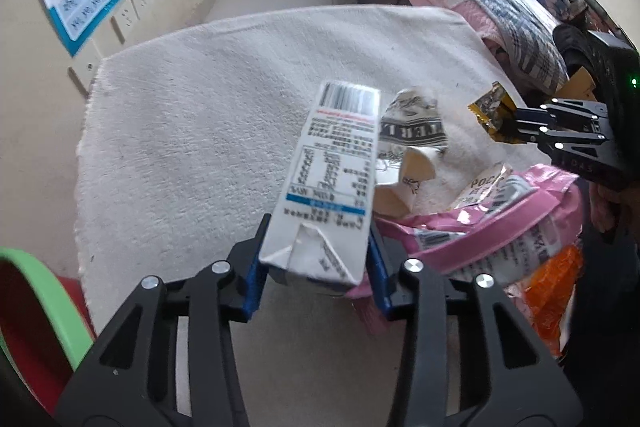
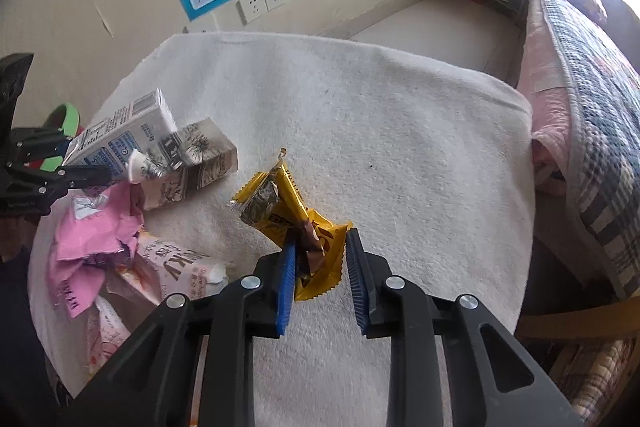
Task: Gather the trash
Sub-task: 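Carry carton and wrapper over the red bucket and open both tools to drop them, then move both open tools back over the remaining wrappers, then grasp the pink wrapper with the left tool, then grasp white-brown juice carton with right tool while left tool lifts pink wrapper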
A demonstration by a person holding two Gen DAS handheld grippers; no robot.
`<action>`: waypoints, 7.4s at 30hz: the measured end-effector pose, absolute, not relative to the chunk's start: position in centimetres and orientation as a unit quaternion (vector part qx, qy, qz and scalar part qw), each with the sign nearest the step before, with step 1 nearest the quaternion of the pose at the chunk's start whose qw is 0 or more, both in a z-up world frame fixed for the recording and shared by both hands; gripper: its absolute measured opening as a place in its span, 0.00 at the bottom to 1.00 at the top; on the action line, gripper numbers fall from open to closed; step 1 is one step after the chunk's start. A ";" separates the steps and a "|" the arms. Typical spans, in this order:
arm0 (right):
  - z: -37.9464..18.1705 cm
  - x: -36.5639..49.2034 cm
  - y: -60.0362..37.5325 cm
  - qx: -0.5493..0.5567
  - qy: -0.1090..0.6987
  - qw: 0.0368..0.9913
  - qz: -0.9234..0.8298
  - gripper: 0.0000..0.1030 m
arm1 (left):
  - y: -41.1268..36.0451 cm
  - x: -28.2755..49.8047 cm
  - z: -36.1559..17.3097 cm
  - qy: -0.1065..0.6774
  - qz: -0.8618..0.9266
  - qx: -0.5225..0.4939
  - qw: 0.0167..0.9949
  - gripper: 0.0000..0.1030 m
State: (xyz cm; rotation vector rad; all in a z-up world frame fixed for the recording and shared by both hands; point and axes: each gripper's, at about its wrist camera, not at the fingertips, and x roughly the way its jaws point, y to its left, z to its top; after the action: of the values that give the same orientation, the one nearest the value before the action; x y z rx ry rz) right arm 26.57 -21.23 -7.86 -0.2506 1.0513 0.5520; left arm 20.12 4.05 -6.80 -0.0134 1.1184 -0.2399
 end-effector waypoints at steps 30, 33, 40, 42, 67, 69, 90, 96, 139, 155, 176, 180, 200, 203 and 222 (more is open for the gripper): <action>0.7 18.6 -19.4 -0.076 0.441 0.847 0.286 0.22 | 6.3 8.7 -0.6 0.466 0.000 -0.084 0.881 0.35; 1.4 17.9 -18.3 -0.080 0.434 0.848 0.295 0.22 | 7.1 7.8 -0.1 0.456 0.020 -0.089 0.885 0.35; 2.4 16.8 -15.1 -0.085 0.422 0.843 0.322 0.22 | 9.9 5.8 0.7 0.439 0.065 -0.113 0.889 0.35; 2.7 16.6 -14.0 -0.085 0.419 0.841 0.332 0.22 | 10.9 5.2 0.9 0.434 0.077 -0.120 0.889 0.35; 3.5 13.3 2.6 -0.121 0.400 0.791 0.447 0.23 | 22.1 -2.6 1.8 0.397 0.202 -0.181 0.877 0.35; 3.4 13.2 3.9 -0.124 0.401 0.786 0.454 0.23 | 22.8 -3.0 1.7 0.395 0.208 -0.187 0.875 0.35; 0.9 12.6 15.8 -0.146 0.412 0.751 0.494 0.23 | 28.2 -4.6 0.2 0.387 0.236 -0.224 0.863 0.35; 0.1 12.7 17.9 -0.149 0.418 0.745 0.498 0.23 | 29.0 -4.2 -0.3 0.388 0.235 -0.229 0.862 0.35; 1.4 13.4 0.6 -0.100 0.425 0.800 0.412 0.92 | 19.4 -0.6 0.9 0.392 0.176 -0.195 0.881 0.95; 0.7 15.4 -17.1 -0.065 0.443 0.848 0.284 0.92 | 6.1 6.1 0.3 0.426 0.040 -0.130 0.894 0.95; -1.5 17.4 -21.4 -0.048 0.471 0.843 0.257 0.92 | -0.6 12.5 -3.2 0.497 -0.040 -0.014 0.867 0.94; -2.7 18.3 -21.4 -0.046 0.485 0.834 0.258 0.92 | -1.2 14.1 -3.8 0.501 -0.067 0.006 0.863 0.94; -5.7 21.8 -21.1 -0.041 0.520 0.814 0.255 0.92 | -2.4 16.9 -5.1 0.495 -0.153 0.025 0.855 0.55; -5.7 21.8 -20.3 -0.043 0.519 0.812 0.264 0.92 | -1.5 16.3 -4.0 0.483 -0.142 0.011 0.864 0.44; -9.7 23.4 -16.7 -0.036 0.568 0.770 0.290 0.61 | 2.7 15.2 -2.3 0.466 -0.105 -0.080 0.875 0.10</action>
State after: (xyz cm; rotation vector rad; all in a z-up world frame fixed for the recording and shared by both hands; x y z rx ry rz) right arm 23.44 -16.72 -9.67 -0.0783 1.2318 0.6291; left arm 15.20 2.69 -2.26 -0.1667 0.9721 -0.2198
